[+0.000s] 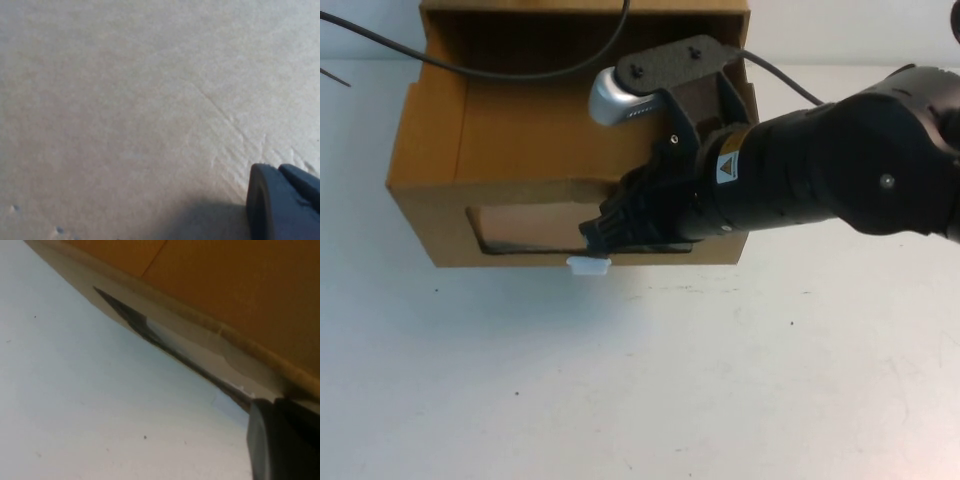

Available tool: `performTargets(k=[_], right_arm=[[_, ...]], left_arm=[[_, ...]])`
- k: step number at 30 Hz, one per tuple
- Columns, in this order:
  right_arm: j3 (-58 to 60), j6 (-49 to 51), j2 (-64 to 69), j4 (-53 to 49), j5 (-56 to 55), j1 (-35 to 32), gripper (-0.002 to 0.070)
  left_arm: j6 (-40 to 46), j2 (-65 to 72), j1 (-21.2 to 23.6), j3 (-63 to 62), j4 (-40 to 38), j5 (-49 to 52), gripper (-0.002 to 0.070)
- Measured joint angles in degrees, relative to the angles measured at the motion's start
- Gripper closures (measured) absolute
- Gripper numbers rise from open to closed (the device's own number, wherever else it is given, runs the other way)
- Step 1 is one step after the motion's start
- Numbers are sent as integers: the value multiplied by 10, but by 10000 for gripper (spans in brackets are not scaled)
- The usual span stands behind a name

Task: Close the shoe box
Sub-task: Close the shoe box with your right arm

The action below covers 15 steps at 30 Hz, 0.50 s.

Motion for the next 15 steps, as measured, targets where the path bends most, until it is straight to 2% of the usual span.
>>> performTargets(k=[15], right_arm=[[-83,0,72,-2,-33,-45,687]], left_arm=[[0,0,0,0,0,0,677]])
